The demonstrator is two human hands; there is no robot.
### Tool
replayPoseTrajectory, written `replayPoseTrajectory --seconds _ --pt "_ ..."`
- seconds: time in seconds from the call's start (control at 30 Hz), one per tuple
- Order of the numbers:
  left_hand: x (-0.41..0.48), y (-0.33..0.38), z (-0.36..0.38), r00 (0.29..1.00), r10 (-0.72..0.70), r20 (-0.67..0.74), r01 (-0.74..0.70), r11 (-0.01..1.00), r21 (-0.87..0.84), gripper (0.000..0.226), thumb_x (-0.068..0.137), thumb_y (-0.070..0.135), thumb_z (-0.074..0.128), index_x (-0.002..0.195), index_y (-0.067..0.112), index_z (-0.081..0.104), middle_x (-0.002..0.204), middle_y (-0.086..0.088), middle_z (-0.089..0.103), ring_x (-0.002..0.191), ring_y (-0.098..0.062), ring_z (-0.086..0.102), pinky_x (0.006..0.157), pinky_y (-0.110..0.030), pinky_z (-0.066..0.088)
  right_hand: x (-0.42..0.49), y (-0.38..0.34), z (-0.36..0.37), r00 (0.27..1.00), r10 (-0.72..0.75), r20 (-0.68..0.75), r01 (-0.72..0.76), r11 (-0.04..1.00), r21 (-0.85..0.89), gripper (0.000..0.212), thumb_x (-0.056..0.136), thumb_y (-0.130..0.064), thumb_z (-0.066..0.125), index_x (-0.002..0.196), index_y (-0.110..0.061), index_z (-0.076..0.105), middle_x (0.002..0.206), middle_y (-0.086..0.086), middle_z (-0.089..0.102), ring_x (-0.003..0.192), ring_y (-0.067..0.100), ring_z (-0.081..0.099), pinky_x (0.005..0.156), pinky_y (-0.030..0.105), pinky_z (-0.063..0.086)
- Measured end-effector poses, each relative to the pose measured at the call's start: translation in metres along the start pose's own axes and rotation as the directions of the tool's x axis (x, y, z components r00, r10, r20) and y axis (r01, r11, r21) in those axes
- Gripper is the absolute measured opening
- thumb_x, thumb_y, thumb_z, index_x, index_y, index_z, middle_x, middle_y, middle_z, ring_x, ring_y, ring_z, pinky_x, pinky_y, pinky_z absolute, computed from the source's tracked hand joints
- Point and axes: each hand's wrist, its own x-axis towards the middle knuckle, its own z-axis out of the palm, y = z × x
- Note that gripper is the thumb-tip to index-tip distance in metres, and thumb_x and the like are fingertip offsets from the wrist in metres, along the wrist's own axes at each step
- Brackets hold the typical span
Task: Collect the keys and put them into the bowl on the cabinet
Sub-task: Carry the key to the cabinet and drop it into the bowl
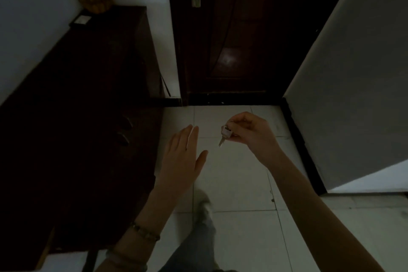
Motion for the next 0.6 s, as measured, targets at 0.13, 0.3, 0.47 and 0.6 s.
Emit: replayPoseTrajectory --seconds 0.13,0.3,0.47,0.6 --pt "0.056 -0.014 0.023 1.000 0.005 -0.003 -0.005 1.000 0.006 0.056 0.084 0.021 0.065 0.129 -0.005 0.044 0.128 -0.026 0.052 0.116 -0.040 0.051 0.100 -0.051 0.039 0.057 -0.002 -0.011 1.000 -0.004 0.025 0.004 1.000 0.001 0.009 0.084 0.002 0.057 0.079 -0.005 0.061 0.084 0.022 0.064 0.070 0.016 0.067 0.070 0.026 0.059" --pt "0.152 -0.043 0.043 0.999 -0.021 -0.025 0.021 1.000 0.019 0.057 0.083 0.019 0.067 0.129 -0.006 0.044 0.129 -0.027 0.052 0.115 -0.040 0.052 0.099 -0.050 0.038 0.156 -0.014 -0.018 0.999 -0.005 0.052 0.006 1.000 -0.009 0.009 0.084 0.000 0.057 0.081 -0.007 0.062 0.084 0.020 0.064 0.074 0.019 0.066 0.071 0.026 0.059" --pt "0.235 -0.079 0.048 0.999 -0.028 -0.027 0.029 0.999 0.034 0.059 0.082 0.017 0.067 0.131 -0.005 0.043 0.132 -0.025 0.050 0.118 -0.038 0.051 0.099 -0.051 0.039 0.247 -0.029 -0.006 0.996 0.025 0.083 -0.023 0.999 -0.028 0.005 0.085 0.001 0.056 0.087 0.000 0.060 0.086 0.019 0.063 0.077 0.021 0.063 0.070 0.024 0.058" --pt "0.289 -0.113 0.049 0.995 -0.067 -0.070 0.072 0.995 0.064 0.057 0.078 0.012 0.071 0.126 -0.007 0.047 0.127 -0.026 0.054 0.114 -0.039 0.054 0.098 -0.054 0.039 0.314 -0.041 0.009 0.992 0.018 0.128 -0.017 1.000 -0.011 0.007 0.086 0.002 0.055 0.090 0.002 0.059 0.083 0.018 0.064 0.073 0.018 0.063 0.069 0.022 0.057"
